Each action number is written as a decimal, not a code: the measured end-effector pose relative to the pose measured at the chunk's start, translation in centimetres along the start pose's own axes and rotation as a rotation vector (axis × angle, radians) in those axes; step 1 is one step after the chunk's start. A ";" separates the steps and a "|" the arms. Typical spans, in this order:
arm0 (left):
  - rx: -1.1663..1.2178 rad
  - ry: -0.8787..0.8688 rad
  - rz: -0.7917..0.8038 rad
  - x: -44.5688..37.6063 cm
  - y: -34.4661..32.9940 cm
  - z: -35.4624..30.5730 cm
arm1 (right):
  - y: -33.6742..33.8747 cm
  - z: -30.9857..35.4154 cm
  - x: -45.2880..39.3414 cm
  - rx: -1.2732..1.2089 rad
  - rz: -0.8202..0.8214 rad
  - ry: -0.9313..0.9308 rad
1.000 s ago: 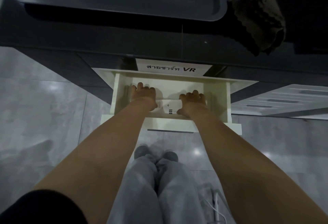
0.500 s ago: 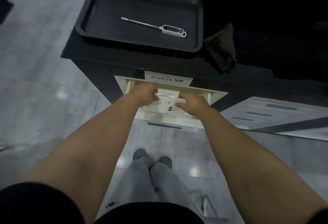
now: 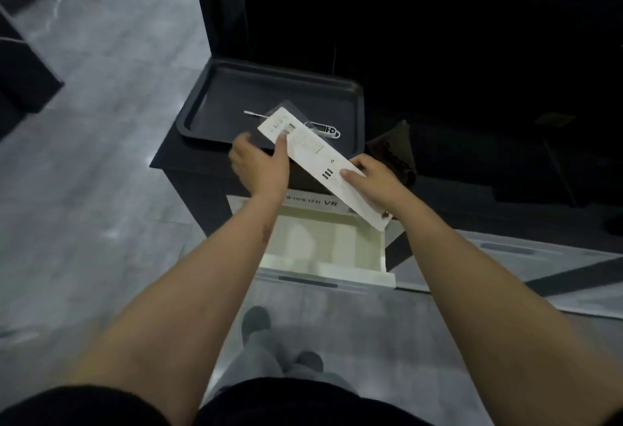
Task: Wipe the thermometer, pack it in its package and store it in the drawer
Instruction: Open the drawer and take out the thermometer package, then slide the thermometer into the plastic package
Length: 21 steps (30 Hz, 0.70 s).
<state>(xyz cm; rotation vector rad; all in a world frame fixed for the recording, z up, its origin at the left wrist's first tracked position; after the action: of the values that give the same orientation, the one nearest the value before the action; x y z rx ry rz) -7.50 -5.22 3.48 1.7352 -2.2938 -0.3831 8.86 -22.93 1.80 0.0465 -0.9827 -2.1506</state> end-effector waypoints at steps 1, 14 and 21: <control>0.170 0.189 0.086 0.0 -1.7 1.6 | 0.1 0.5 -0.5 -0.015 -0.005 -0.003; 0.908 0.662 0.504 -6.1 -11.5 1.1 | -1.9 7.1 -7.0 0.306 -0.105 0.003; 0.876 0.691 0.549 -8.2 -13.3 1.0 | -1.9 7.8 -9.5 0.273 -0.262 0.041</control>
<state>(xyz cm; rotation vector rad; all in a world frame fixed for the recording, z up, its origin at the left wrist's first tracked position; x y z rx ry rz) 6.33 -0.69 -2.32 1.0745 -2.3264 1.2656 11.90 -10.97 3.58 0.3674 -1.2999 -2.2211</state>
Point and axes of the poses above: each hand's wrist, its own x-axis away from the middle knuckle, its own y-axis out of the back of the hand, z = x × y, the point moved 9 cm from there along -x, towards the middle knuckle, and after that the axes turned 3 degrees about -y, right-handed, at the moved point
